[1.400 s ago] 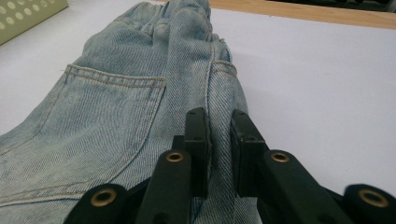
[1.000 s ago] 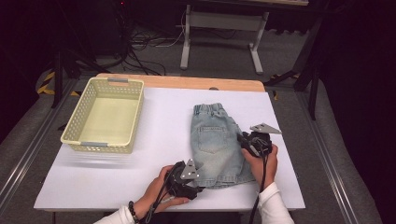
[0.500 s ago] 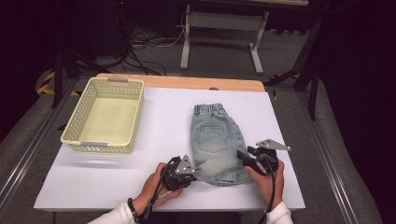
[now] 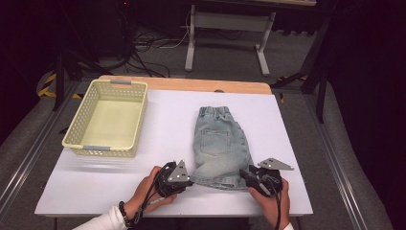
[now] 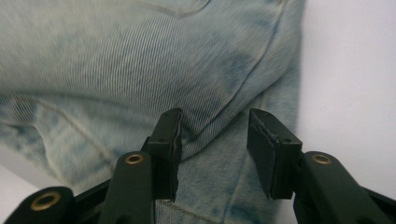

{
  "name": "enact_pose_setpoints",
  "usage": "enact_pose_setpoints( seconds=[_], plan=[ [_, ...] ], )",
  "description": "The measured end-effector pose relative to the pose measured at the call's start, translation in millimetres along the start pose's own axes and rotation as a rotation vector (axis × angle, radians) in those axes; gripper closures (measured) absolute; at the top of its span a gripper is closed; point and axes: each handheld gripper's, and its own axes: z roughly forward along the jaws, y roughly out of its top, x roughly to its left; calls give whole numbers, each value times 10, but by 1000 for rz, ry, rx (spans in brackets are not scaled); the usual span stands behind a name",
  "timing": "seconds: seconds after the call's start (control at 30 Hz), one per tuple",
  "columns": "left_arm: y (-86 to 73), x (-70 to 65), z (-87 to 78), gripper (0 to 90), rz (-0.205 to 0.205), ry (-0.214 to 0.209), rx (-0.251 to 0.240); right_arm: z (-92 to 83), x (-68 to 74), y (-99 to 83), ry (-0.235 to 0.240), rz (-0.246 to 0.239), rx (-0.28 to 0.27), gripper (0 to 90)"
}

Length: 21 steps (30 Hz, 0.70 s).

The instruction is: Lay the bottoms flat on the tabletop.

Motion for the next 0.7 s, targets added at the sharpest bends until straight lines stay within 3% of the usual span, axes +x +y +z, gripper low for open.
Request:
enact_pose_setpoints(
  seconds=[0.17,0.4,0.63,0.7],
  plan=[
    [-30,13,-46,870,17,0,4,105,125,4,-28,-52,13,611],
    [-60,3,-132,872,23,0,-19,140,200,29,-23,-90,6,898],
    [-126,-44,-143,872,34,-9,-18,28,199,22,-20,-83,-31,874],
    [-147,-40,-129,872,33,-20,-13,41,212,22,-28,-74,-30,665]
  ],
)
